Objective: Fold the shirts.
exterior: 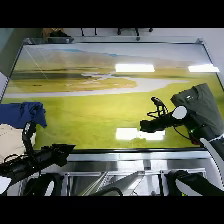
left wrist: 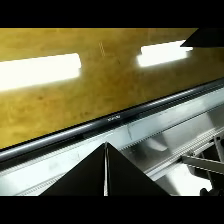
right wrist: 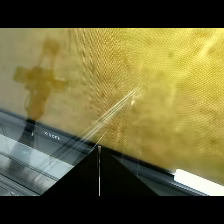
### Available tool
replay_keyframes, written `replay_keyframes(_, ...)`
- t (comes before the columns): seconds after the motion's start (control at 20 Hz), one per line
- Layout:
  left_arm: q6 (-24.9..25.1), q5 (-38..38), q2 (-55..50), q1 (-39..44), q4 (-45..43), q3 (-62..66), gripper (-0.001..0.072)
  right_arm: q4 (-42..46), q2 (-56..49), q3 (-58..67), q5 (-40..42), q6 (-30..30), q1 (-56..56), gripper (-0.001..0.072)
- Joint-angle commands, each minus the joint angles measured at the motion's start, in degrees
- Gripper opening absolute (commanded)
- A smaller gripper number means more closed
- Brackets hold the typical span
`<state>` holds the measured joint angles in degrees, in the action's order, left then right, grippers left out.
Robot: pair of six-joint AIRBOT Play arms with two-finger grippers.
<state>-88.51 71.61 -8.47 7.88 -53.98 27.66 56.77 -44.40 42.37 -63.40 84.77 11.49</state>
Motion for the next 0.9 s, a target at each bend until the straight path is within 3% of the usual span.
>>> replay_keyframes(0.0, -0.1, -0.1, 0.2, 0.0, -0.5, 0.0, 0.0018, 0.0, 0.0, 0.0, 0.0, 0.0, 0.0, 0.0018)
replay_keyframes(0.15, -2.7, -0.4, 0.0, -0.1, -5.7, 1.4, 0.0017, 0.0, 0.0, 0.0, 0.0, 0.0, 0.0, 0.0018)
replay_keyframes(0.3, -8.5, 0.9, -4.9, -0.1, -28.6, 10.0, 0.0019, 0.0, 0.0, 0.0, 0.0, 0.0, 0.0, 0.0018)
replay_keyframes(0.35, -8.4, 0.8, -7.8, -0.1, -37.1, 13.7, 0.0109, 0.0, 0.0, 0.0, 0.0, 0.0, 0.0, 0.0019)
replay_keyframes(0.4, -8.5, 0.5, -11.1, -0.1, -44.4, 16.9, 0.0605, 0.0, 0.0, 0.0, 0.0, 0.0, 0.0, 0.0018)
replay_keyframes(0.45, -9.2, 0.3, -15.0, -0.3, -51.4, 19.8, 0.0684, 0.0, 0.0, 0.0, 0.0, 0.0, 0.0, 0.0018)
replay_keyframes(0.55, -9.2, -0.9, -24.9, -2.4, -60.9, 24.9, 0.0683, 0.0, 0.0, 0.0, 0.0, 0.0, 0.0, 0.0018)
replay_keyframes(0.85, -8.7, -5.6, -61.9, -20.2, -61.5, 36.4, 0.0684, 0.0, 0.0, 0.0, 0.0, 0.0, 0.0, 0.0018)
